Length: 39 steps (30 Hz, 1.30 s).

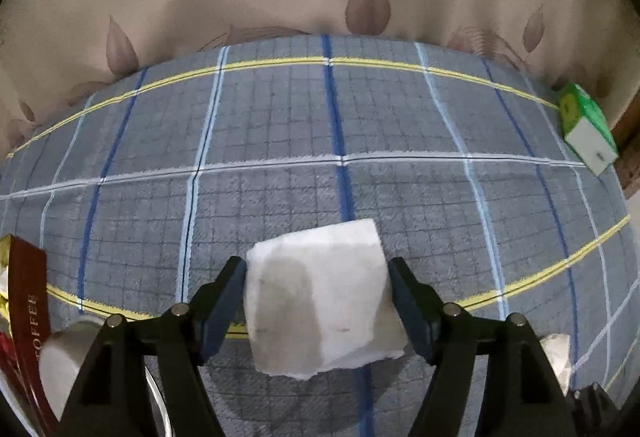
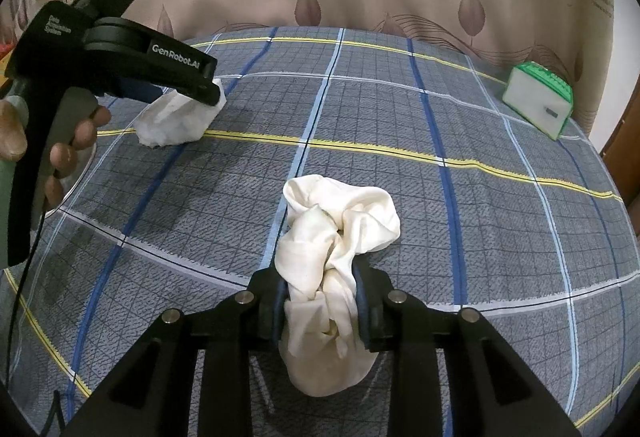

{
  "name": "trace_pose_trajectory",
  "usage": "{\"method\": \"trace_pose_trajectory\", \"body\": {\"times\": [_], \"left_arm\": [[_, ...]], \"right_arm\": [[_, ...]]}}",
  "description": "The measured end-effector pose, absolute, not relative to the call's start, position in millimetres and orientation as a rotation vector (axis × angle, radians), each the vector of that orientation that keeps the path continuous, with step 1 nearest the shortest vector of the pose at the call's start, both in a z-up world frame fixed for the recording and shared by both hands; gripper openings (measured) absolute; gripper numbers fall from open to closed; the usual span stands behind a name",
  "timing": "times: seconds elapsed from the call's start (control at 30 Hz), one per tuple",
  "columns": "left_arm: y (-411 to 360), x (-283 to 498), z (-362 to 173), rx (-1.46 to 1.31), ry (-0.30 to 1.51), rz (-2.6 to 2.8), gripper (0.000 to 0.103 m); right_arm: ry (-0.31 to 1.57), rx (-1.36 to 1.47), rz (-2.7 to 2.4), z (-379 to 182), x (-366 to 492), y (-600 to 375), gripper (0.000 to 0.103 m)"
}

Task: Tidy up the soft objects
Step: 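Grasp the white square block with the left gripper while the right gripper holds the cream cloth, then carry the white square block over the gold tin with the left gripper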

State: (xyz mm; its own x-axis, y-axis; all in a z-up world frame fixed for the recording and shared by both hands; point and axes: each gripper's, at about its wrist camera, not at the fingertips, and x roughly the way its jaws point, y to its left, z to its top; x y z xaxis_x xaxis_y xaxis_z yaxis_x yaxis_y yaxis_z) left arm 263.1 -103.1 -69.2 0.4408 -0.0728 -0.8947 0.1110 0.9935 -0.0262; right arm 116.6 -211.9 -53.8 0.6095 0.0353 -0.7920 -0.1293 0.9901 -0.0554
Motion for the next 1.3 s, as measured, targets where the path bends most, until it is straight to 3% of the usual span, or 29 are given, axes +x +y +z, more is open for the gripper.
{"method": "trace_pose_trajectory", "body": {"times": [0.7, 0.97, 1.3], "left_arm": [[-103.0, 262.0, -90.6, 0.034, 1.076, -0.117, 0.076], [-101.1, 255.6, -87.5, 0.054, 1.052, -0.125, 0.070], [-102.8, 235.8, -75.7, 0.084, 1.046, -0.152, 0.070]], "right_arm": [[0.910, -0.110, 0.095, -54.3, 116.1, -212.1, 0.028], [0.910, -0.114, 0.094, -54.4, 116.0, -212.0, 0.028], [0.909, -0.114, 0.094, -54.5, 116.1, -212.3, 0.028]]}}
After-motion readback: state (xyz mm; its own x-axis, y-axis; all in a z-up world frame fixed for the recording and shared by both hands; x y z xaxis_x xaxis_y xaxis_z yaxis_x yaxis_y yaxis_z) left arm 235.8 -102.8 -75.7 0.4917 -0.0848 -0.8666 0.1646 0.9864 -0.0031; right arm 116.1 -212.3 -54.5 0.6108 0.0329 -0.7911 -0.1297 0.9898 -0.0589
